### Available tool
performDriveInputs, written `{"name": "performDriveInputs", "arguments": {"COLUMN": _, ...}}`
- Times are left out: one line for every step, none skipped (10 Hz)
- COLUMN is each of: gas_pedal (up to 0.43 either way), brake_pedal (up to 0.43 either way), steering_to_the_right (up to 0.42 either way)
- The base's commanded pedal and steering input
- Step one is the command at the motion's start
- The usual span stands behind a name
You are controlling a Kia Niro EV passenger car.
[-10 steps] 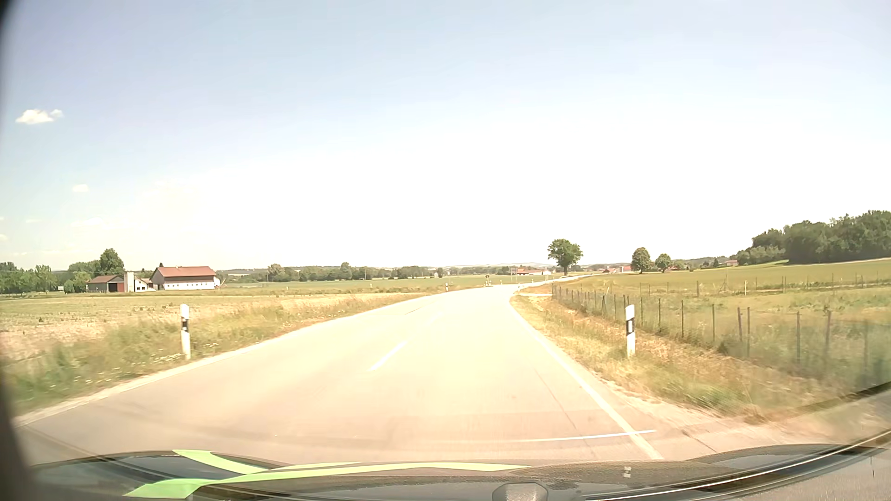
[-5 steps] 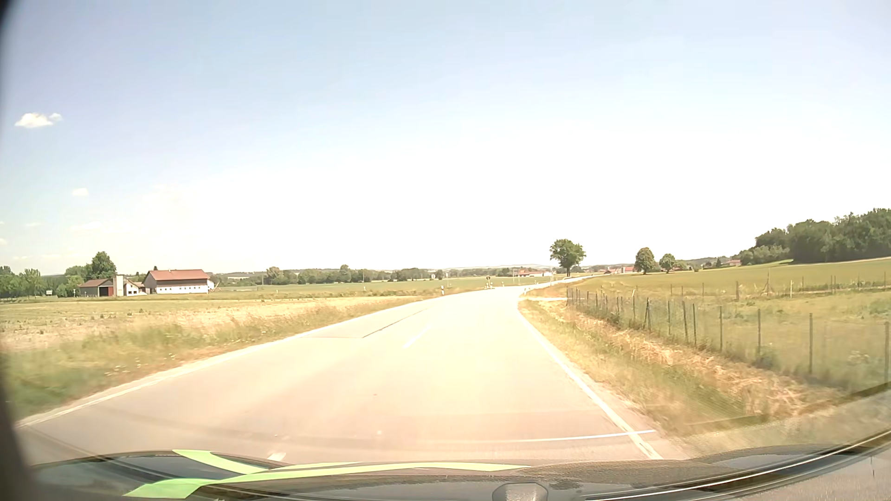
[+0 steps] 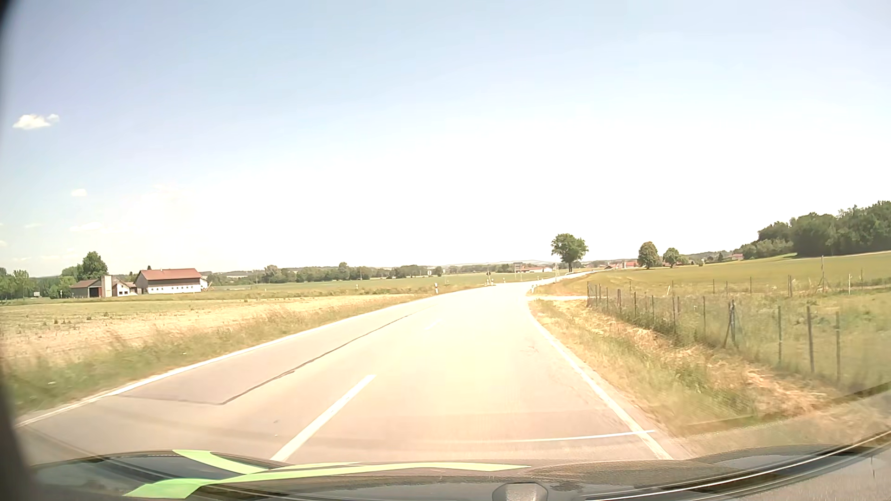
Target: Follow the waypoints while adhering to traffic rules and regulations
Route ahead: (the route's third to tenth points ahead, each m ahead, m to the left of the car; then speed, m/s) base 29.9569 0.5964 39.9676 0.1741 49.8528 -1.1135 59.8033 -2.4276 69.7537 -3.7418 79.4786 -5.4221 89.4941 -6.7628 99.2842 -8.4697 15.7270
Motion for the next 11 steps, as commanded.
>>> {"name": "performDriveInputs", "arguments": {"gas_pedal": 0.067, "brake_pedal": 0.0, "steering_to_the_right": 0.002}}
{"name": "performDriveInputs", "arguments": {"gas_pedal": 0.079, "brake_pedal": 0.0, "steering_to_the_right": 0.003}}
{"name": "performDriveInputs", "arguments": {"gas_pedal": 0.079, "brake_pedal": 0.0, "steering_to_the_right": 0.006}}
{"name": "performDriveInputs", "arguments": {"gas_pedal": 0.059, "brake_pedal": 0.0, "steering_to_the_right": 0.01}}
{"name": "performDriveInputs", "arguments": {"gas_pedal": 0.0, "brake_pedal": 0.0, "steering_to_the_right": 0.011}}
{"name": "performDriveInputs", "arguments": {"gas_pedal": 0.0, "brake_pedal": 0.0, "steering_to_the_right": 0.01}}
{"name": "performDriveInputs", "arguments": {"gas_pedal": 0.0, "brake_pedal": 0.0, "steering_to_the_right": 0.011}}
{"name": "performDriveInputs", "arguments": {"gas_pedal": 0.0, "brake_pedal": 0.0, "steering_to_the_right": 0.01}}
{"name": "performDriveInputs", "arguments": {"gas_pedal": 0.0, "brake_pedal": 0.0, "steering_to_the_right": 0.011}}
{"name": "performDriveInputs", "arguments": {"gas_pedal": 0.0, "brake_pedal": 0.0, "steering_to_the_right": 0.012}}
{"name": "performDriveInputs", "arguments": {"gas_pedal": 0.0, "brake_pedal": 0.0, "steering_to_the_right": 0.011}}
